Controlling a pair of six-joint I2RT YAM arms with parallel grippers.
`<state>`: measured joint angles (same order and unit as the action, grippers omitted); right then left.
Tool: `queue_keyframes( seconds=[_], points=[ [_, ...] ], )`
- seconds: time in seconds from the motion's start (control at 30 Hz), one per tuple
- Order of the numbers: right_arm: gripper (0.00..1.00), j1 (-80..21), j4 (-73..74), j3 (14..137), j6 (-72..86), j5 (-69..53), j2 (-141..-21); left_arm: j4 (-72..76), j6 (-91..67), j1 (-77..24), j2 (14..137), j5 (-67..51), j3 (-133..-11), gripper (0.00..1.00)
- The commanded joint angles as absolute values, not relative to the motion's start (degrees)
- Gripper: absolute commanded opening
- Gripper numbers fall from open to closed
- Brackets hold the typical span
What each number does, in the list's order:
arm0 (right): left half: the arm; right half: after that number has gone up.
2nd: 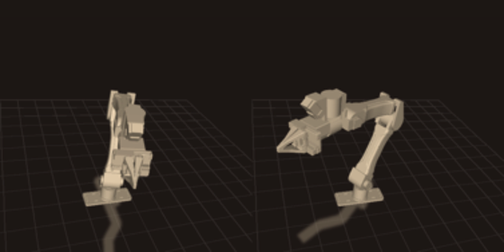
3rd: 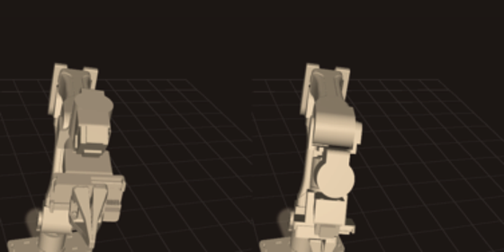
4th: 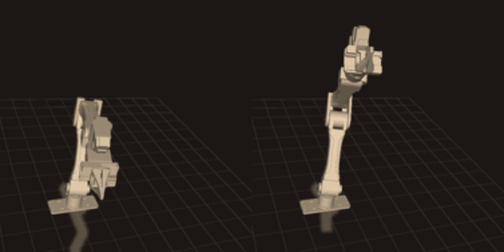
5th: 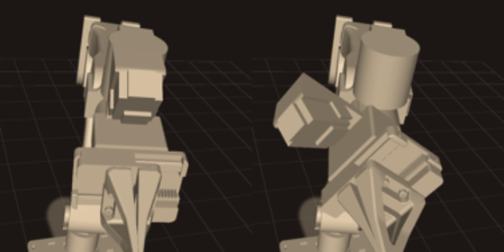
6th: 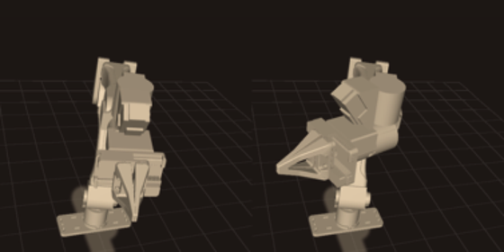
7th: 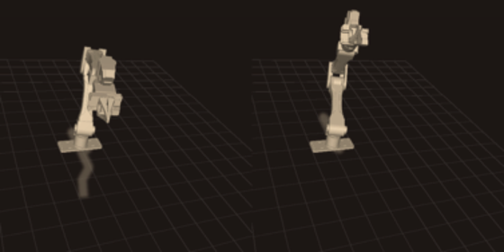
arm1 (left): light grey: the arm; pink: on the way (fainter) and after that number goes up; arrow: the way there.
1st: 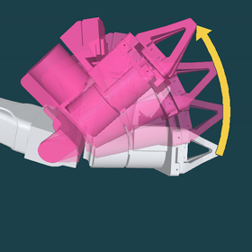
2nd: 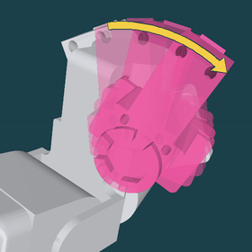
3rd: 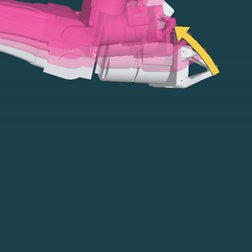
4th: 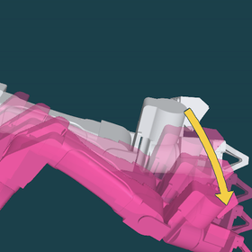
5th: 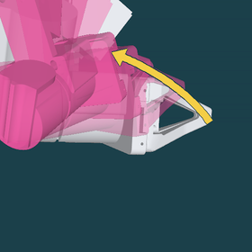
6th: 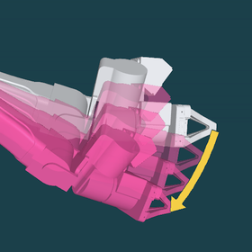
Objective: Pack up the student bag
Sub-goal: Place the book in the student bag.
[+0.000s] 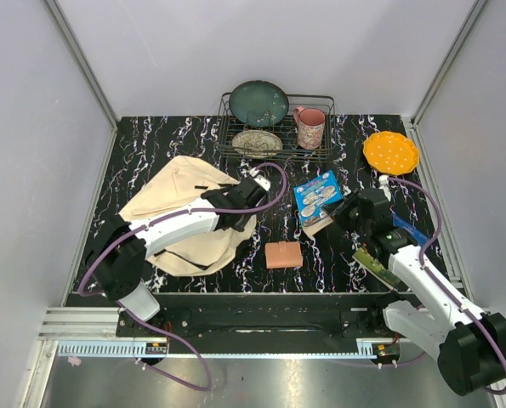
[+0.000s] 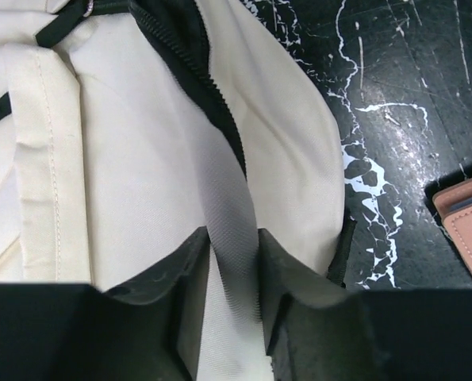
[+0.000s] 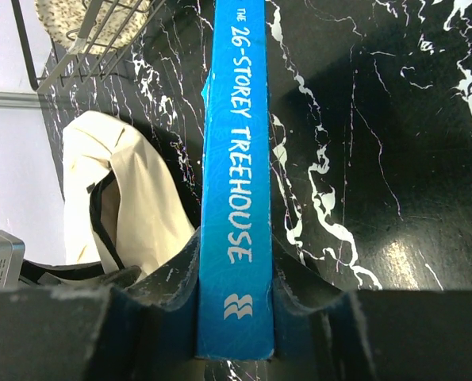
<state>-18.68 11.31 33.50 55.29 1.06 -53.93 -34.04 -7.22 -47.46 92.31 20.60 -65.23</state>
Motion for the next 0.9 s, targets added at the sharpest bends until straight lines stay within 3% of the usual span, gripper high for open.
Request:
queue_keyframes(
  seconds=[0.0,0.07,0.17,0.43,0.53,0.73,0.8,0.87],
  points=[
    [0.04,-18.54,3.34,35.68,56.07,-0.61,-54.14,-34.89,-6.68,-47.72,89.83,24.43,-66.1,0.26],
    [0.04,-18.46,2.99,35.51,56.08,-1.67,-54.14,-35.42,-7.2,-47.72,88.95,24.52,-66.09,0.12],
    [0.04,-18.46,2.46,35.42,56.08,-3.16,-54.67,-35.51,-7.21,-47.72,86.49,24.43,-66.27,0.0],
    [0.0,-18.54,-5.71,34.1,54.75,-15.54,-56.86,-39.81,-4.58,-45.01,82.36,26.73,-74.35,0.01],
    [0.0,-18.54,-6.07,33.93,54.58,-17.05,-57.04,-40.6,-3.17,-43.25,82.18,22.86,-75.67,0.12],
    [0.0,-18.46,-5.36,33.66,54.23,-17.14,-56.34,-40.61,-2.55,-40.61,82.53,14.17,-74.1,0.23],
    [0.0,-18.54,-5.36,33.66,54.4,-17.22,-56.34,-40.0,-3.16,-39.82,82.79,11.26,-73.04,0.22],
    [0.0,-18.46,-5.54,33.75,54.4,-17.66,-56.25,-39.29,-3.43,-39.55,82.97,10.46,-72.16,0.14]
  ],
)
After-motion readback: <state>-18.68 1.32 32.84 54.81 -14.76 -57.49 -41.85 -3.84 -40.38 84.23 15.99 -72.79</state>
